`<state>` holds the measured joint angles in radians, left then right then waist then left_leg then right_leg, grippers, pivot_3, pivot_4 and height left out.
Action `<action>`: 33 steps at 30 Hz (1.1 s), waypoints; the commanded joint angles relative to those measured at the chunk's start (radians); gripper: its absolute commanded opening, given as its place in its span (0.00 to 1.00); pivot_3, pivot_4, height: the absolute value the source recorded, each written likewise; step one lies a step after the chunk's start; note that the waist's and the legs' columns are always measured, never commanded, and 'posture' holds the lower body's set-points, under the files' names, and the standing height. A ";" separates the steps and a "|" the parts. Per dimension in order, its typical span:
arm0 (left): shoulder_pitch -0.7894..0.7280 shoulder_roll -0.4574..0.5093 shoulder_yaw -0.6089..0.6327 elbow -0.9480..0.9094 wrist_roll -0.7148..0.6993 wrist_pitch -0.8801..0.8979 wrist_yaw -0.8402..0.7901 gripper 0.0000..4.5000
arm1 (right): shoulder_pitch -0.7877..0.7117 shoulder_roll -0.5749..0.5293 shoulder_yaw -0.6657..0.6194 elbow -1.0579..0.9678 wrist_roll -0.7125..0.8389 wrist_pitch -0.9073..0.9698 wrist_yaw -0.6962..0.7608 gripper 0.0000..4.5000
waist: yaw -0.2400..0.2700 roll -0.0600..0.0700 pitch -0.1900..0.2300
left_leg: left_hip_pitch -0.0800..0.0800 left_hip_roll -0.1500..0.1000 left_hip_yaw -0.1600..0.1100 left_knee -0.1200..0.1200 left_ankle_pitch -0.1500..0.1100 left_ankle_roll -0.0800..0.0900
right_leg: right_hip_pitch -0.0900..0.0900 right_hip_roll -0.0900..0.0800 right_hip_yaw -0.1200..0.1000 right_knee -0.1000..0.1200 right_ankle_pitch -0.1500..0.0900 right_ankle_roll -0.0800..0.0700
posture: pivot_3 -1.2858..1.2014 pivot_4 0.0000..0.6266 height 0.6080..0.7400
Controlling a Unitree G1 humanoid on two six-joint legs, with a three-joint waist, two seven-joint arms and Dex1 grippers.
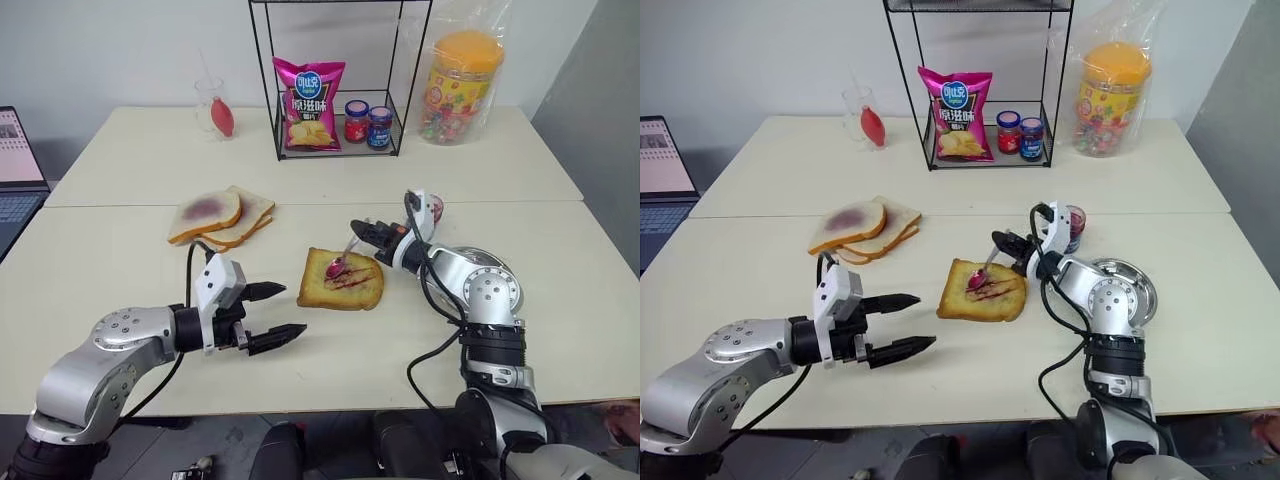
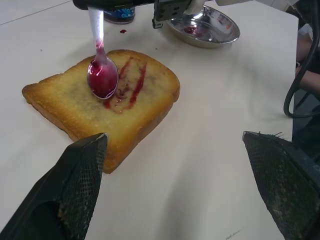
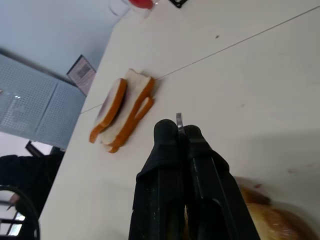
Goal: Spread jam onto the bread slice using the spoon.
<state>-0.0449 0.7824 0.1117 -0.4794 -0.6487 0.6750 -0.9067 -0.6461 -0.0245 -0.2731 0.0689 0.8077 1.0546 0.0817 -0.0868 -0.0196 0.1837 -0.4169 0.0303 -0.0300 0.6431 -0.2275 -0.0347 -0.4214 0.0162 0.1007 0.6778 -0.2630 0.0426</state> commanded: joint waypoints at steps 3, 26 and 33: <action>0.000 0.007 0.006 -0.029 -0.005 -0.013 -0.005 1.00 | 0.033 -0.068 -0.002 -0.069 0.031 0.070 0.032 0.01 | 0.000 0.000 0.000 | 0.000 0.000 0.000 0.000 0.000 0.000 | 0.000 0.000 0.000 0.000 0.000 0.000 | 0.52 0.24 1.00; -0.085 -0.010 -0.038 0.012 0.001 -0.042 -0.041 1.00 | -0.040 -0.165 -0.186 -0.203 0.337 0.234 0.022 0.01 | 0.001 0.000 0.001 | 0.000 0.000 0.000 0.000 0.000 0.000 | 0.000 0.000 0.001 0.000 0.000 0.000 | 0.52 0.24 1.00; -0.293 -0.056 -0.141 0.061 0.000 -0.036 -0.100 1.00 | -0.019 -0.288 -0.224 -0.320 0.407 0.203 0.004 0.01 | 0.012 -0.001 0.001 | -0.003 -0.002 -0.001 0.001 0.000 0.000 | 0.001 0.000 -0.001 -0.002 -0.001 0.001 | 0.52 0.24 1.00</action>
<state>-0.3016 0.7373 -0.0062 -0.4174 -0.6446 0.6473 -0.9822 -0.6708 -0.2790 -0.4728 -0.1896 1.1719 1.2853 0.0860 -0.0745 -0.0204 0.1850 -0.4192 0.0290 -0.0309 0.6436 -0.2275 -0.0346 -0.4203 0.0160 0.1005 0.6747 -0.2635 0.0441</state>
